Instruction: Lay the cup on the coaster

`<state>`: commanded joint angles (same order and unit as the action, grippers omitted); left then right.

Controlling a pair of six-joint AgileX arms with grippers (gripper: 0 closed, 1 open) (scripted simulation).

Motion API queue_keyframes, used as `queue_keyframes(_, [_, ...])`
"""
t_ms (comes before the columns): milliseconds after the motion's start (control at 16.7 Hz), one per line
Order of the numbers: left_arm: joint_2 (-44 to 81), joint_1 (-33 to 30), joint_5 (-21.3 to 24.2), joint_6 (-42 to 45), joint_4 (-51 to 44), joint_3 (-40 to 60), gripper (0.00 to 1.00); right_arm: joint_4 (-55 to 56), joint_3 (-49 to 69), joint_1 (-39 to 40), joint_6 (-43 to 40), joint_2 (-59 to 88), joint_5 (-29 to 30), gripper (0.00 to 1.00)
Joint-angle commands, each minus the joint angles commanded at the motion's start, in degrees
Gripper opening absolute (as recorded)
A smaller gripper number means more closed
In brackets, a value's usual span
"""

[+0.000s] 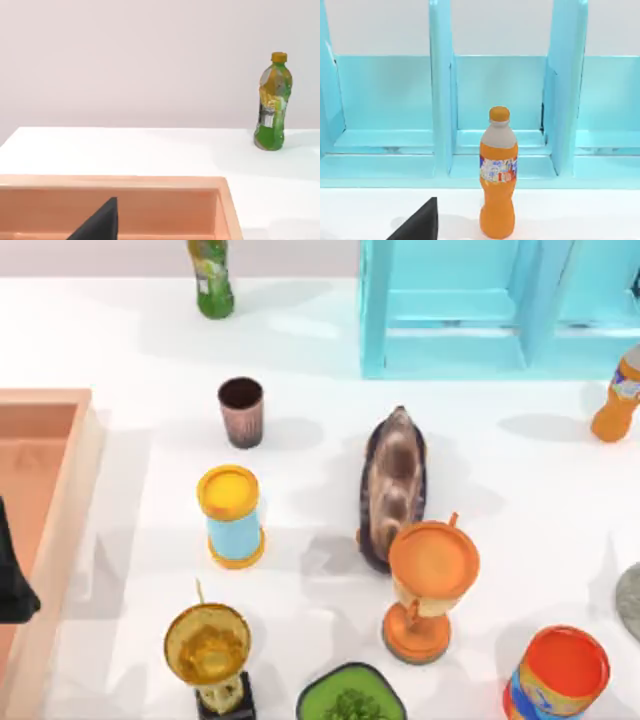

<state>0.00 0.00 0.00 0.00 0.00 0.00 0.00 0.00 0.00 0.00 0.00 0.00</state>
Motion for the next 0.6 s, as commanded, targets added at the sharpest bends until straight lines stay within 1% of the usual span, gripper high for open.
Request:
queue_keyframes(180, [0.0, 0.0, 0.0, 0.0, 0.0, 0.0, 1.0, -0.24, 0.52, 0.1, -0.19, 0.52, -0.12, 1.0])
queue_keyframes(300, [0.0, 0.0, 0.0, 0.0, 0.0, 0.0, 1.0, -1.45, 3.21, 0.62, -1.18, 3.18, -0.73, 1.0])
queue_keyframes(420, [0.0, 0.0, 0.0, 0.0, 0.0, 0.0, 1.0, -3.72, 8.25, 1.61, -3.02, 8.17, -1.88, 1.0])
queue_keyframes(600, [0.0, 0.0, 0.0, 0.0, 0.0, 0.0, 1.0, -8.68, 19.27, 3.76, -7.03, 19.14, -4.4, 1.0])
